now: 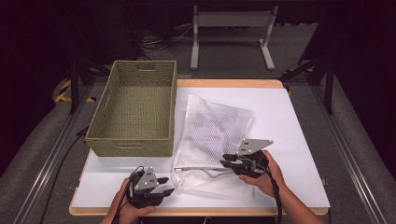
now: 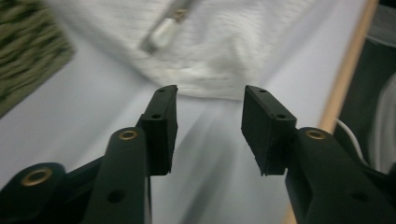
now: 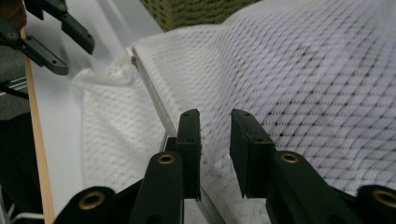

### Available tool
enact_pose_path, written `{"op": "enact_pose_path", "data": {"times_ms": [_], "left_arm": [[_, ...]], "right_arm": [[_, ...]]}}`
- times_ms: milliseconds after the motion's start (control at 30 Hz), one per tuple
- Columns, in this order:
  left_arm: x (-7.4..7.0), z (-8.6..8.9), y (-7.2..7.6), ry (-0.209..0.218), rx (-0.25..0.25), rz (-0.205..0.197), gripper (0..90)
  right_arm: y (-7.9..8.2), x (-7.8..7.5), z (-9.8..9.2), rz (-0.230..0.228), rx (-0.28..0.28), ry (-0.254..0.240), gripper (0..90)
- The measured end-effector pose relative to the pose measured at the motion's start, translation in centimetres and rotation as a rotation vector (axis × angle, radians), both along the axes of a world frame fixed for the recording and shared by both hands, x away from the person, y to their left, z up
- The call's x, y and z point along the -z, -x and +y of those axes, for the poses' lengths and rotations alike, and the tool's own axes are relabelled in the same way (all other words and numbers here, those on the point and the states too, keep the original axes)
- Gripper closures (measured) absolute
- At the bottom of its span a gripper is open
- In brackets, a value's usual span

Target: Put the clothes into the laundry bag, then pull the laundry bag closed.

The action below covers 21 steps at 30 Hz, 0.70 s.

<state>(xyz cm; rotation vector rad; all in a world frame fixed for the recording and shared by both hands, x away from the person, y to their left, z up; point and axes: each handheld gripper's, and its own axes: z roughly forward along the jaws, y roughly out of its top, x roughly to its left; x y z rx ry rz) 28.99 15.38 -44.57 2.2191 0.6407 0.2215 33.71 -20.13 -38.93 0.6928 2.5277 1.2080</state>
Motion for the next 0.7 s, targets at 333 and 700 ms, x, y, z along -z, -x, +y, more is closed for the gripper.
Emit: {"op": "enact_pose_path", "data": {"times_ms": [333,700], "left_arm": [[0.2,0.7,-2.2,0.136,-0.051,0.098,40.6],[1.0,-1.9,-2.7,0.01,-0.044,0.07,37.7]], "right_arm": [[1.0,-0.5,4.1,-0.085,-0.081,-0.016,81.2],[1.5,0.7,10.6,-0.127,-0.237,0.07,80.8]]}}
